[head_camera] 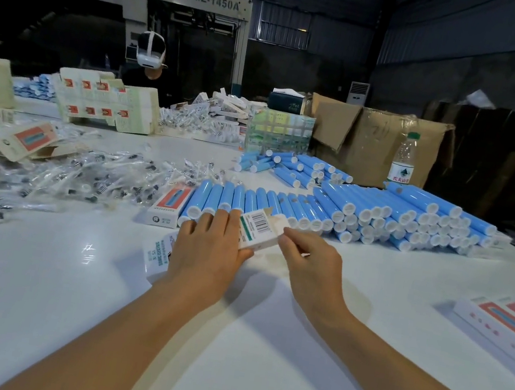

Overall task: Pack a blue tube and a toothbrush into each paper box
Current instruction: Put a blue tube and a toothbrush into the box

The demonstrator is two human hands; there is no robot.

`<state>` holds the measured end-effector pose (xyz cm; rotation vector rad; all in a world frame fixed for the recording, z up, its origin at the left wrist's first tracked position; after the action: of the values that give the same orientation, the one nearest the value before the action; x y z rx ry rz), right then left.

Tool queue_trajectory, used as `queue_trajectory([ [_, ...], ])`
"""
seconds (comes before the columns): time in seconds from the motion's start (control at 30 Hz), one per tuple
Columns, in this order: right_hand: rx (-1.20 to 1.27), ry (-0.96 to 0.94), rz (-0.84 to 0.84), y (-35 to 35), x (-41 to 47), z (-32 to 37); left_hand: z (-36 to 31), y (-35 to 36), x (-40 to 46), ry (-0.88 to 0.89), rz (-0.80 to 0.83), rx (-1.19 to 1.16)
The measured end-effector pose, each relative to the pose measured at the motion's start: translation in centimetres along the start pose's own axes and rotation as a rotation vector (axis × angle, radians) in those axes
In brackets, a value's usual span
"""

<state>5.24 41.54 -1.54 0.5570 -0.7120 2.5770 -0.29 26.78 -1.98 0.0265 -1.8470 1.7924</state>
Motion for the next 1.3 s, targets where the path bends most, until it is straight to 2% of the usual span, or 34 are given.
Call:
queue_trajectory([
  [0.3,0.098,0.109,0.079,1.0,0.1,-1.1,-1.7,0.2,-0.6,0.071,-0.007,0.071],
  [0.47,0.056,0.152,0.122,1.3,0.4,-1.8,-3.1,0.2,-1.4,0.150,-0.014,0.064],
  [0.63,0.127,0.199,0.074,0.9,0.3,-2.4,-3.1,0.0,-1.6,0.145,-0.016,0.073],
  [1.0,0.347,0.294,0.127,2.1,0.1,-2.8,-3.5,-0.2,-1.7,0.132,-0.006,0.095],
  [1.1,0.261,0.259,0.164,2.1,0.2,-2.6,-3.5,0.0,-1.6,0.130,-0.001,0.094],
  [1.17,0.000,0.134,0.135,1.3,0.5,-1.6,-3.3,0.1,-1.6,0.119,0.006,0.092],
  [1.23,-0.177,0.037,0.033,0.1,0.9,-1.3,-2.8,-0.1,-1.5,0.088,-0.005,0.088],
  [1.27,-0.133,0.071,-0.007,-0.4,0.9,-1.8,-2.5,-0.2,-1.4,0.067,-0.015,0.080],
  [1.3,0.015,0.177,-0.001,-0.4,1.0,-3.0,-2.2,-0.4,-1.4,0.050,-0.026,0.070],
])
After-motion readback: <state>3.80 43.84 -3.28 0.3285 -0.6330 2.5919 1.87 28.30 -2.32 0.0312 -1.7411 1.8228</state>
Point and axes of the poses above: each hand's wrist, its own x-axis towards the middle knuckle, its own y-axis out of the palm, z = x × y, the point moved 9 cm from there along x, towards the middle knuckle, and after that the axes turned 9 degrees about z, right-handed, at the moved point
